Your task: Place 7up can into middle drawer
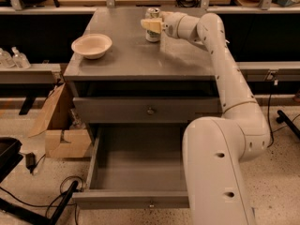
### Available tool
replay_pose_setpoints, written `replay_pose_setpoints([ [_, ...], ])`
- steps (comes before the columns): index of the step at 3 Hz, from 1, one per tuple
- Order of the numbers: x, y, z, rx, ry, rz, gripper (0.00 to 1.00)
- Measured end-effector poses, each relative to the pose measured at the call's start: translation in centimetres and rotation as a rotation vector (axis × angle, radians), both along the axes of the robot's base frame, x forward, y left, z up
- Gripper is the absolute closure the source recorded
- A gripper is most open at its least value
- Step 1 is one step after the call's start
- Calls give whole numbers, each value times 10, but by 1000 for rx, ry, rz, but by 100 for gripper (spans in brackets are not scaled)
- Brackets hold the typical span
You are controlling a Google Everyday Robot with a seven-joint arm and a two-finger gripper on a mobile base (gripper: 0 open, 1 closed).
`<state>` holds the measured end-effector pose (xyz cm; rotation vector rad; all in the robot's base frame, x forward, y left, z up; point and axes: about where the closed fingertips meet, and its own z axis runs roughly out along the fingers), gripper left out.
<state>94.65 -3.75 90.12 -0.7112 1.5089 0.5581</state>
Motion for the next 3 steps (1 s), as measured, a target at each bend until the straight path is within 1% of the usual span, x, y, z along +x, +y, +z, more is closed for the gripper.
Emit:
replay_pose_setpoints([
  [1,-4,6,7,22,-22,26,64],
  [2,-28,-10,40,-63,-67,44,96],
  [3,-69,-26,80,-138,-85,52,100],
])
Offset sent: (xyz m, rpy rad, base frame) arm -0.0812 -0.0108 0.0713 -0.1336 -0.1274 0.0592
